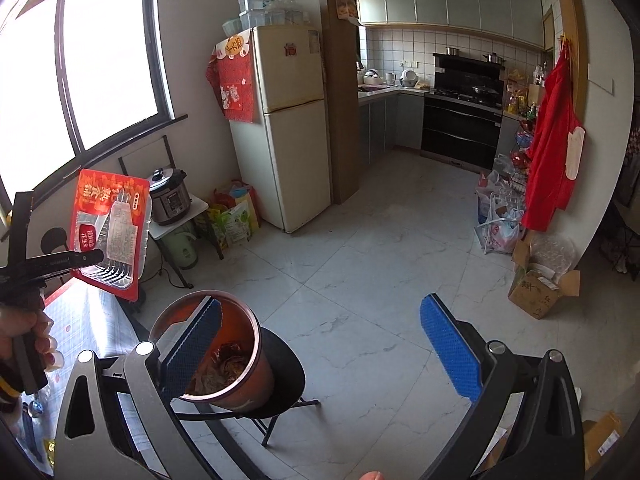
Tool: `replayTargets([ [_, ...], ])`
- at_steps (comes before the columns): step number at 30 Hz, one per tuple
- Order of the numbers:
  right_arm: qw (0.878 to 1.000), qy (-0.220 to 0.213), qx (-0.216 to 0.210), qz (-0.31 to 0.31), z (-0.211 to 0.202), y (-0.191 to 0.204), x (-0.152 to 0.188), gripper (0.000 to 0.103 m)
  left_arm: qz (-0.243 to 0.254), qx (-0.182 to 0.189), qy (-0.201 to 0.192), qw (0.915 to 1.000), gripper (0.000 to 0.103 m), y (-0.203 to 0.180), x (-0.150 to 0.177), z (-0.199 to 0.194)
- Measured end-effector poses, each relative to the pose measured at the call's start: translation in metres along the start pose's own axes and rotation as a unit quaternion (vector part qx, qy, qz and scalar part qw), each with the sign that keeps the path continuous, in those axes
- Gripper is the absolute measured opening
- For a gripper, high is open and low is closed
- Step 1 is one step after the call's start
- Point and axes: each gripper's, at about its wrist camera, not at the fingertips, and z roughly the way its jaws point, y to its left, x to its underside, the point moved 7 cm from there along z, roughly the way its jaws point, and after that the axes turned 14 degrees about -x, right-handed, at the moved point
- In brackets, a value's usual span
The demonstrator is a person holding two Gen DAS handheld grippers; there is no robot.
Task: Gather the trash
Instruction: 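Carry the plastic package with the left tool over the bucket and open it, then move both tools back from the bucket to the table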
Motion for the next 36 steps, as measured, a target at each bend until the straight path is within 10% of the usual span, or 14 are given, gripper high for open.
replayTargets([
  [2, 1.0, 0.001, 0.001, 0.003, 0.001, -0.004, 0.002, 0.098, 0.005, 0.014, 0.009, 0.9999, 0.033, -0.007, -0.003, 0.008],
  [4, 1.0, 0.004, 0.001, 0.006, 0.001, -0.007, 0.005, 0.098, 0.002, 0.035, 0.002, 0.9994, 0.077, -0.01, -0.008, 0.009],
  [6, 1.0, 0.005, 0.0, 0.006, 0.002, -0.007, 0.005, 0.098, -0.002, 0.042, -0.012, 0.9991, 0.086, -0.013, -0.012, 0.007],
  [21, 0.999, 0.018, -0.04, -0.022, 0.002, 0.05, 0.0, 0.098, 0.02, -0.045, -0.117, 0.9919, 0.097, 0.043, -0.007, -0.102],
  [36, 0.987, 0.082, -0.123, -0.061, 0.033, 0.174, 0.044, 0.098, -0.028, -0.138, -0.092, 0.9857, 0.097, 0.182, 0.065, -0.176],
])
